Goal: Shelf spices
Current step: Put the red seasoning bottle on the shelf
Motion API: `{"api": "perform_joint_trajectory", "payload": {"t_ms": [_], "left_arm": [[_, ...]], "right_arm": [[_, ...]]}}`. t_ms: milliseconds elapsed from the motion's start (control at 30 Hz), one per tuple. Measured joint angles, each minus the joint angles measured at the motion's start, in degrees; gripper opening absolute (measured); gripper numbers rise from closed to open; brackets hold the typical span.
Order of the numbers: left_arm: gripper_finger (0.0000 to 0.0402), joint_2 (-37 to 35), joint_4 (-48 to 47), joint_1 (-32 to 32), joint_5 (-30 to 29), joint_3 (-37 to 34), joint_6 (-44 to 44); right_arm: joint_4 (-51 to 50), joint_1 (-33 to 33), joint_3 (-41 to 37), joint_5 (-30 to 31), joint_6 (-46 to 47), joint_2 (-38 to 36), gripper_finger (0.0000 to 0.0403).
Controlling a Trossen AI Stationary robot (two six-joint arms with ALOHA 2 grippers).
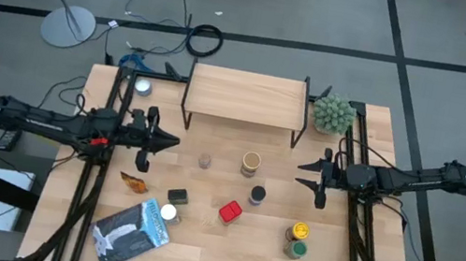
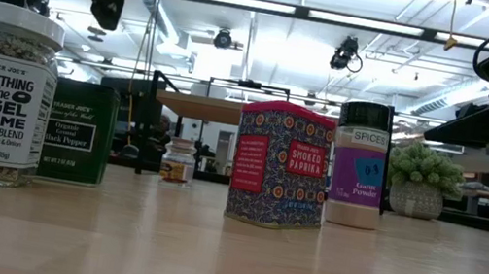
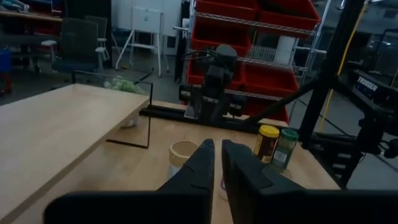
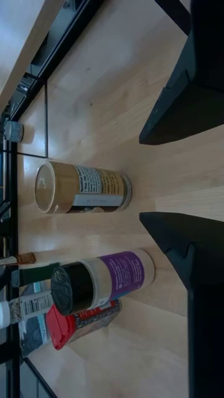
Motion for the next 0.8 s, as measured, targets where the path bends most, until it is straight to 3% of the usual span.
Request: {"api": "perform_joint_trajectory", "payload": {"t_ms": [333,667,800], "left_arm": [[0.0029,2.52,6.24,0.00,1.07,-0.01,-2.14],[0.0122,9.34,7.24,0.00,-0.36,-0.03,-3.05],[0.0139,11.70,7.12,0.00,-0.35,-0.07,-3.21]], "right_arm": [[0.00,-0.02,0.00,-0.02,0.02,0.00,0.0187],[0.00,-0.01,0.00,-0.01,0.02,0.00,0.0187],[0.00,-0.02,0.00,-0.02,0.00,0.00,0.0187]]}}
